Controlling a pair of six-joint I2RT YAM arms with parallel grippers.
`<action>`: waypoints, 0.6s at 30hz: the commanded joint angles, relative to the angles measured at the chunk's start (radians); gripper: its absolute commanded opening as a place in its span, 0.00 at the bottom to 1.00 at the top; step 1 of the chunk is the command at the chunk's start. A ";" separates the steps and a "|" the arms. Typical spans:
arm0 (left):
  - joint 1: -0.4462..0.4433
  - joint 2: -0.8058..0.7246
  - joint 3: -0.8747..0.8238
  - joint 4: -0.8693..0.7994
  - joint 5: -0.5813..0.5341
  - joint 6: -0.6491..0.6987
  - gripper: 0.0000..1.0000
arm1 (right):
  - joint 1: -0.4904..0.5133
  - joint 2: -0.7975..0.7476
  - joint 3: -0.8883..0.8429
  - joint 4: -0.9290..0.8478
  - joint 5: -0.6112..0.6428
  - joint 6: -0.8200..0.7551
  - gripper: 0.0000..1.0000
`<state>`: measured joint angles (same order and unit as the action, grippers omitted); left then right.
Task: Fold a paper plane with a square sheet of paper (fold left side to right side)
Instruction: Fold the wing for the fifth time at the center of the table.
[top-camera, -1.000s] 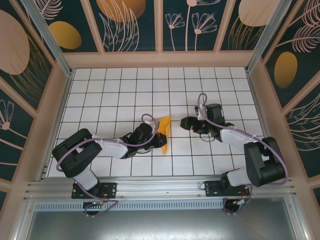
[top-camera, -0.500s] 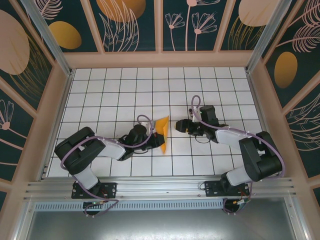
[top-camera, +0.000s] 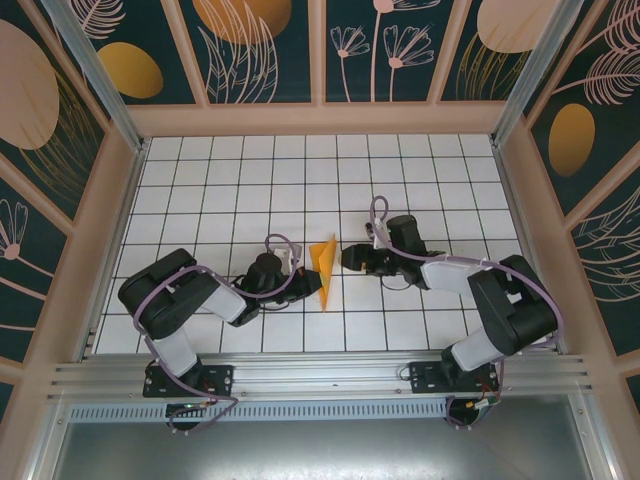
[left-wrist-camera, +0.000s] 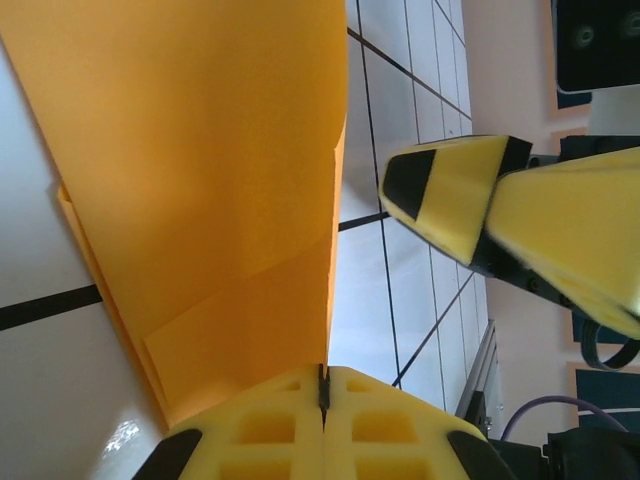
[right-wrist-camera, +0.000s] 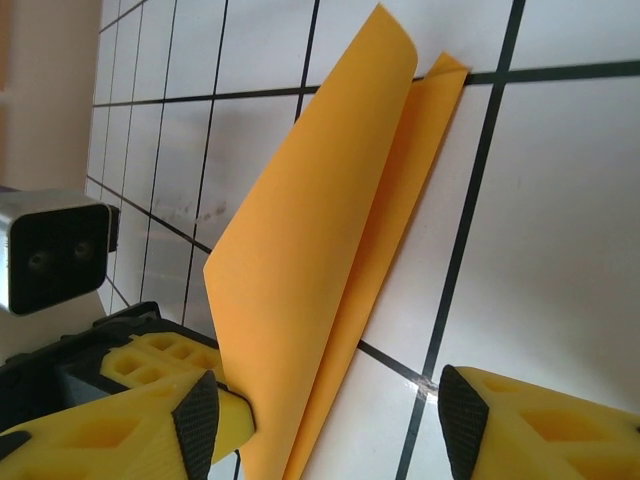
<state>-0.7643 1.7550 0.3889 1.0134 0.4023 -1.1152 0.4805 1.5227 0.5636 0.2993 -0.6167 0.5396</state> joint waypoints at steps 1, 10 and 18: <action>0.010 0.017 -0.007 0.070 0.033 -0.018 0.06 | 0.023 0.025 -0.012 0.068 0.022 0.036 0.61; 0.029 0.048 -0.024 0.106 0.051 -0.021 0.06 | 0.051 0.046 -0.023 0.117 0.081 0.112 0.55; 0.031 0.092 -0.025 0.150 0.064 -0.035 0.06 | 0.084 0.077 -0.008 0.152 0.143 0.173 0.50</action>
<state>-0.7395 1.8305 0.3771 1.1095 0.4473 -1.1389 0.5446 1.5871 0.5503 0.4072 -0.5133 0.6804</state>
